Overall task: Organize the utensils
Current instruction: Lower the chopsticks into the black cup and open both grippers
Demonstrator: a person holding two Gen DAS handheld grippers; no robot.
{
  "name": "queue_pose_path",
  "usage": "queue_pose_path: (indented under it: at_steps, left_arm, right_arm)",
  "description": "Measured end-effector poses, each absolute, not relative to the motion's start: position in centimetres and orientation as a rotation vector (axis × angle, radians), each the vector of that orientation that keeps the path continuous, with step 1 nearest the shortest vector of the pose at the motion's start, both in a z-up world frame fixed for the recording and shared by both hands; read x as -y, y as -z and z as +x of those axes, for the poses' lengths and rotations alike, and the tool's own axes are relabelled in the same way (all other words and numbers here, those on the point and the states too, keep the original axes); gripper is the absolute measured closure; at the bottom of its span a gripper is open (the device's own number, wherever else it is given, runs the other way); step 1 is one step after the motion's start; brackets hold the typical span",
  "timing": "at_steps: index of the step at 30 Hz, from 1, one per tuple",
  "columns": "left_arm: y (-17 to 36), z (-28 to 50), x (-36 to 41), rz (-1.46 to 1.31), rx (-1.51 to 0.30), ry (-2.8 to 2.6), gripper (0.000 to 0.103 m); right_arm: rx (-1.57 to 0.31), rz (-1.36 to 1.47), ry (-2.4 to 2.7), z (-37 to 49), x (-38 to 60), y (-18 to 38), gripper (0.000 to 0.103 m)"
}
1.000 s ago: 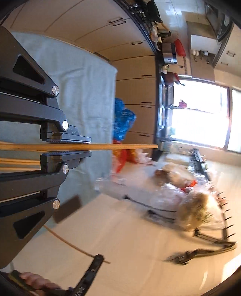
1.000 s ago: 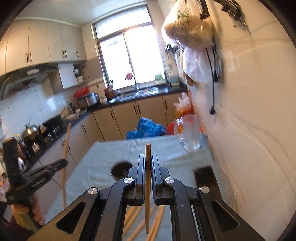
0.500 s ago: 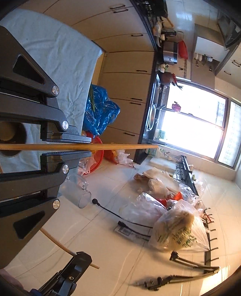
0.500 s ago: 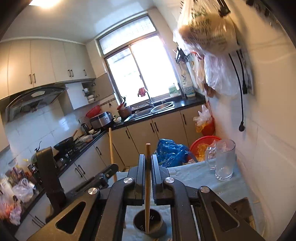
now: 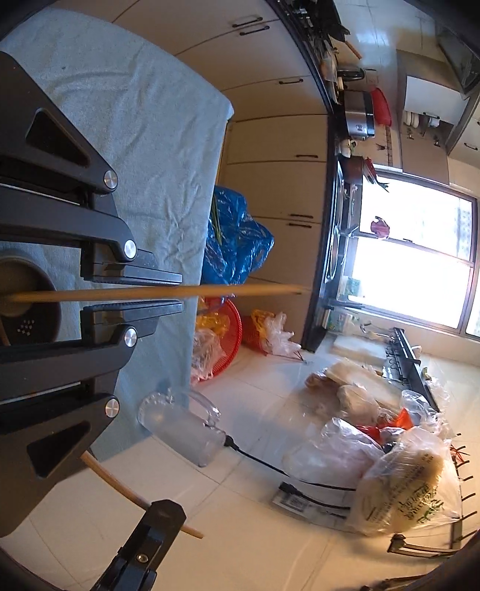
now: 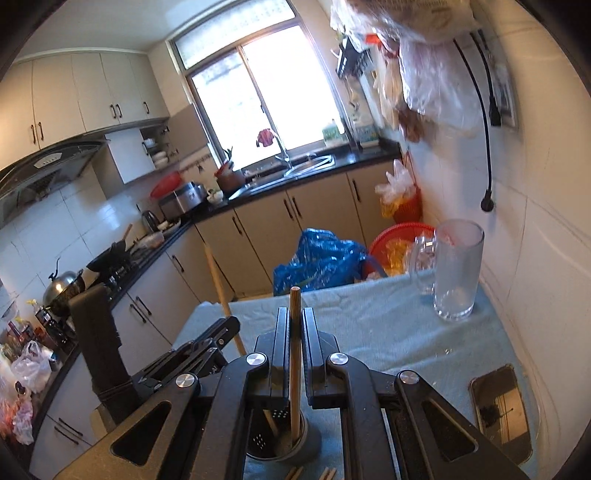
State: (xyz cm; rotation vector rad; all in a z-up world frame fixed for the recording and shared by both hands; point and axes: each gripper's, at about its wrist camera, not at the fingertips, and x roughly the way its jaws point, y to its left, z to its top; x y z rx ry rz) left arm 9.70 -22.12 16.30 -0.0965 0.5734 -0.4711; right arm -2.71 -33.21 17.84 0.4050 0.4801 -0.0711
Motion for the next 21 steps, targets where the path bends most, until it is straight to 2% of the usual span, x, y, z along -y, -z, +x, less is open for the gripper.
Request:
queue_pose_path:
  at_steps: [3,6,8,9,18,21]
  left_arm:
    - [-16.3,9.5,21.8,-0.088,-0.581,0.465,0.093]
    - [-16.9,8.8,21.5,-0.081,-0.567,0.452,0.073]
    - [-17.6,8.1,21.1,-0.076,-0.548,0.436,0.065]
    - [-18.0,7.7,20.8,-0.075,-0.544,0.432,0.060]
    - [-21.5,3.7,16.4,-0.074,-0.516,0.367,0.052]
    - [-22.7,1.1,14.1,-0.073,-0.484,0.349,0.047]
  right_arm:
    - [-0.494,0.425,0.070,-2.5,33.5,-17.1,0.095]
    - [-0.505,0.430,0.078,-2.5,33.6,-17.0,0.091]
    - [-0.501,0.426,0.086,-2.6,33.7,-17.1,0.069]
    - [-0.494,0.424,0.093,-2.8,33.6,-17.3,0.065]
    - [-0.465,0.401,0.108,-6.3,32.8,-20.2,0.059]
    - [-0.445,0.382,0.113,-8.6,32.1,-21.7,0.053]
